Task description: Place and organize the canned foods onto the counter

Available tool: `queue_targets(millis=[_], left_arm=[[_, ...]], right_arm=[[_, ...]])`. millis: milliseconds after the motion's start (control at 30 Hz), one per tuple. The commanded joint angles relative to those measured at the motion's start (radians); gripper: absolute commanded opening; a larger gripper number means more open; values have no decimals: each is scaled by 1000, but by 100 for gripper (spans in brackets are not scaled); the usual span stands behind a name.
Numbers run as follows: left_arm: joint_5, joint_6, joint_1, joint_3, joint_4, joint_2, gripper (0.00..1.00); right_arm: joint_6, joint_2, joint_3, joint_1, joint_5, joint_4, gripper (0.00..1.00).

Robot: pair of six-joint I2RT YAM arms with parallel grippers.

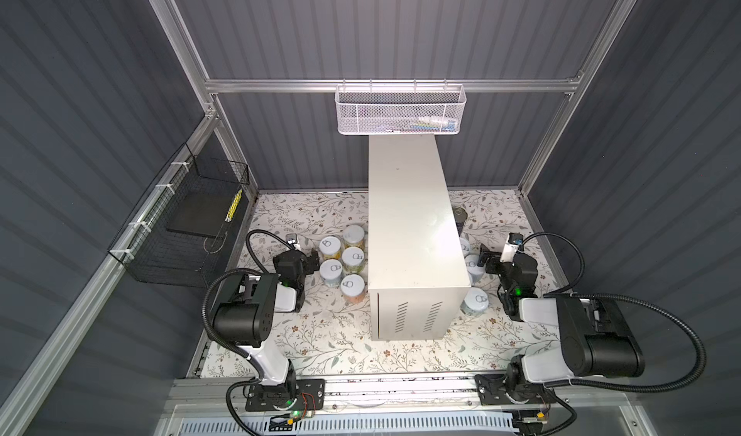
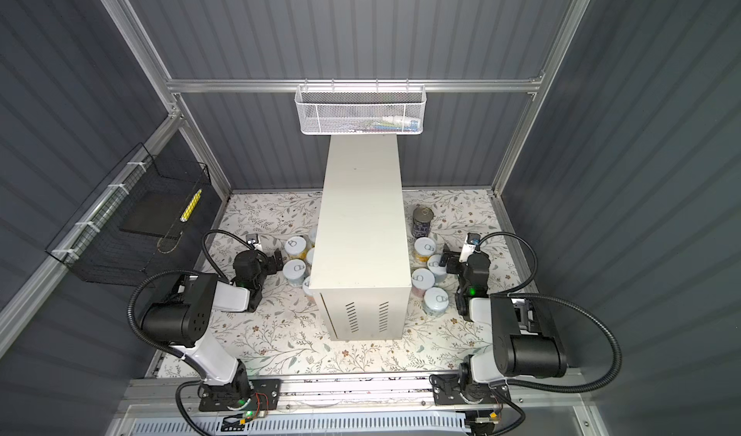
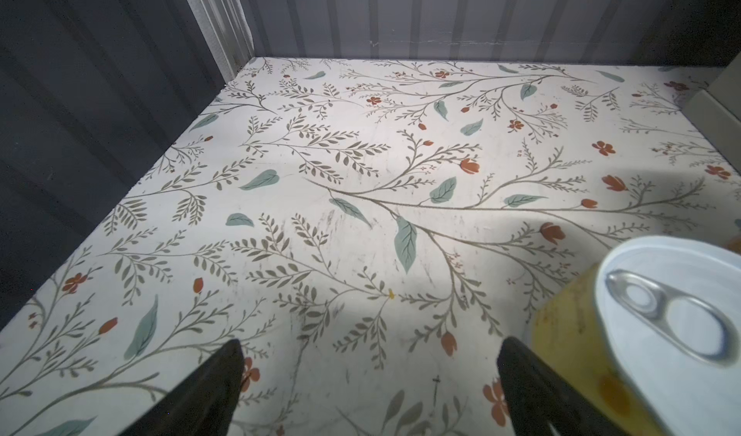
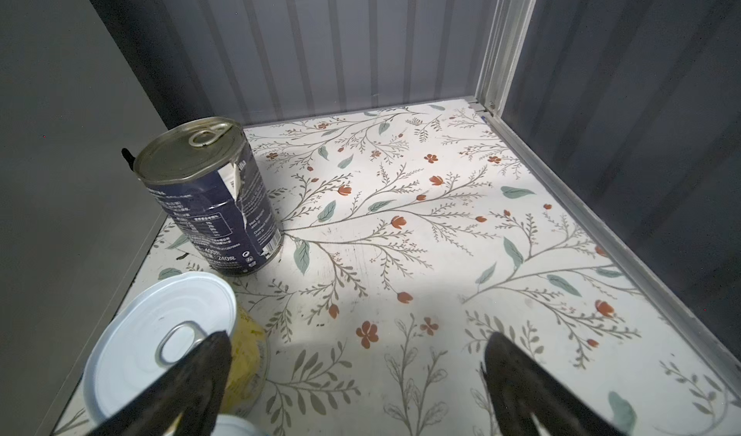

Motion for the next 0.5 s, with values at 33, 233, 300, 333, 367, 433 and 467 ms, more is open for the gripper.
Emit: queue_targets(millis=[33, 233, 300, 333, 367, 433, 467], left_arm=[[-12, 16, 0, -8, 13, 5, 99], [-12, 16, 0, -8, 14, 5, 100], [-11, 16, 0, -8, 14, 5, 99], [-12, 16, 0, -8, 14, 5, 100], [-11, 16, 0, -8, 14, 4, 99], [-12, 16, 0, -8, 14, 5, 100], [-12, 16, 0, -9, 15, 5, 99]], right_arm=[[-9, -5, 4, -6, -11, 12, 99], [-9, -5, 5, -6, -11, 12, 99], [-9, -5, 5, -6, -10, 12, 99], [-9, -5, 5, -6, -10, 12, 99], [-9, -4, 6, -6, -10, 12, 99], [-8, -4, 7, -6, -12, 10, 99], [-7, -3, 8, -7, -12, 8, 99]])
